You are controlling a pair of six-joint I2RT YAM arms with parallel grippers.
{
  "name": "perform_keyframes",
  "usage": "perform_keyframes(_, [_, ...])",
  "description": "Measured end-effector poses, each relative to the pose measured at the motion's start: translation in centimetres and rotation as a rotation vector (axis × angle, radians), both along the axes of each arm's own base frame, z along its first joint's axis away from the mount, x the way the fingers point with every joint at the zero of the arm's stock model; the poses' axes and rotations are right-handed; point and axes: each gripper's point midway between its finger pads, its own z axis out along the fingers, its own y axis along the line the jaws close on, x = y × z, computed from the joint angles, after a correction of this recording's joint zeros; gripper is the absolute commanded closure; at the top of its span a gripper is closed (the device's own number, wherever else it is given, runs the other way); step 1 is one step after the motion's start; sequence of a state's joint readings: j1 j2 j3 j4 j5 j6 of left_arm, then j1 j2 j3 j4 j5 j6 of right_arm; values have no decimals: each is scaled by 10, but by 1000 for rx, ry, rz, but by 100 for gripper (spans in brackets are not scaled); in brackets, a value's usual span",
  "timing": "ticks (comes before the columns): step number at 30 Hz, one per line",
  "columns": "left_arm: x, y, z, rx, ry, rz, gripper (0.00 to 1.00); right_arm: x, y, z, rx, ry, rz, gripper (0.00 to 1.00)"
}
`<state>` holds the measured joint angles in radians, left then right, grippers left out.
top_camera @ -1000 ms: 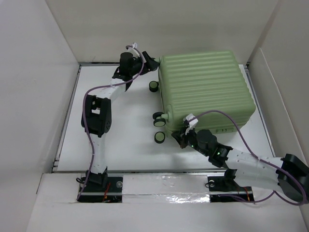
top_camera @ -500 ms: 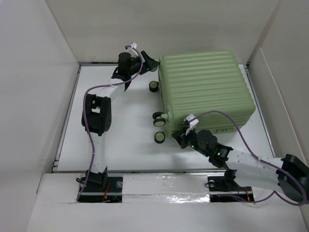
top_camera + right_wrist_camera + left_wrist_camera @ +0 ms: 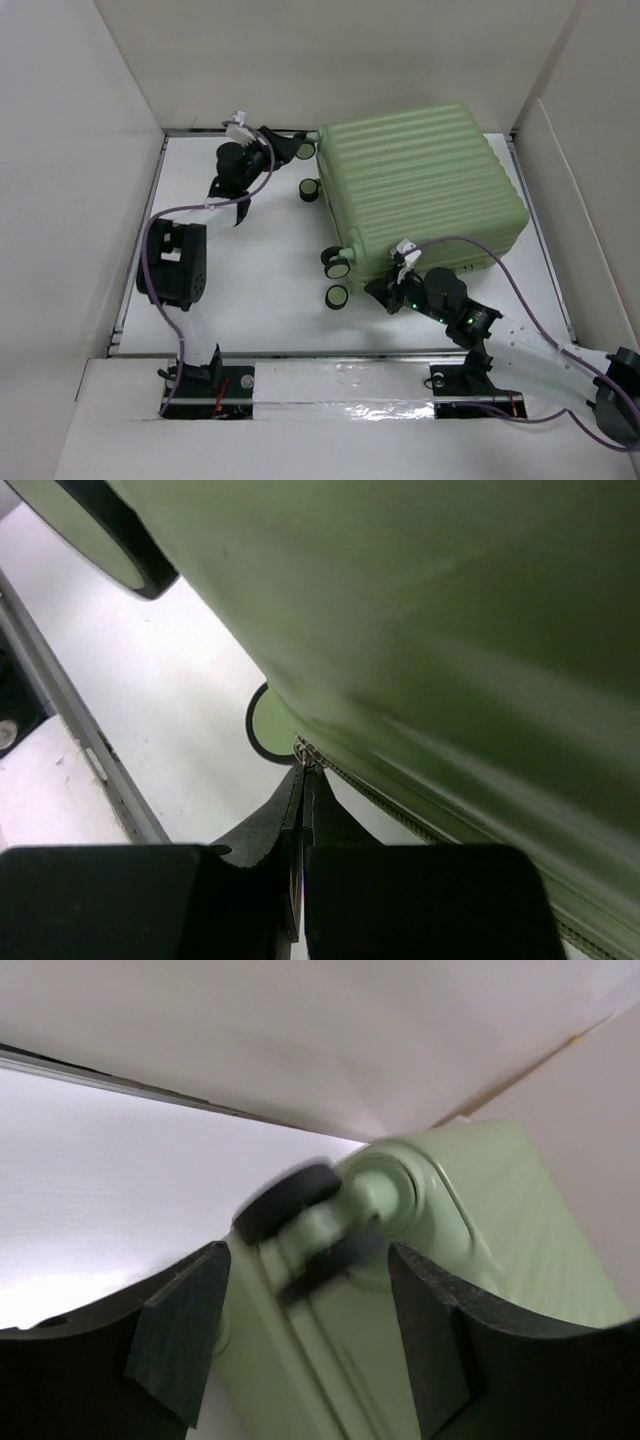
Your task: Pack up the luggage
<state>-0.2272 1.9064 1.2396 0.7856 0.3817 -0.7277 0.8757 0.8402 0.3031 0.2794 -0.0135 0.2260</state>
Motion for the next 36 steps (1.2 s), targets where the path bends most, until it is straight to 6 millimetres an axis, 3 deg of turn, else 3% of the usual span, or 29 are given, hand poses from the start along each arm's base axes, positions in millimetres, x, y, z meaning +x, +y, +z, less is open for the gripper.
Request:
perform_keyframes(3, [-33, 32, 15, -47, -49, 57, 100, 7, -9, 2, 15, 7, 14, 100])
perform_keyframes(5, [-63, 43, 16, -82, -76, 77, 100, 11, -14, 2, 18, 20, 34, 100])
perform_keyframes(11, [-151, 28, -29, -95, -13, 27, 100, 40, -37, 7, -4, 83, 32, 100])
perform_keyframes(14, [-181, 15, -39, -63, -1, -26, 100, 59, -55, 10, -32, 102, -29, 100])
perform_keyframes(16, [-196, -4, -32, -27, -38, -82, 87, 66, -66, 11, -47, 97, -70, 100])
perform_keyframes(17, [-212, -21, -24, -13, -71, -141, 62, 66, -70, 11, -53, 97, -83, 100])
perform_keyframes(21, [-250, -55, -2, -2, -161, -285, 23, 61, -90, 10, -54, 52, -177, 100])
perform_keyframes(23, [-246, -55, 4, 7, -171, -267, 15, 52, -101, 7, -26, 25, -230, 100])
perform_keyframes(26, [-220, -50, 12, 12, -154, -188, 10, 39, -115, 12, 29, -25, -296, 100])
perform_keyframes(32, [-126, -40, 34, -25, -104, -71, 8, 27, -131, 17, 37, -44, -357, 100])
perform_keyframes(36, [-75, -38, 28, -3, -49, -37, 7, 20, -137, 19, 37, -51, -381, 100])
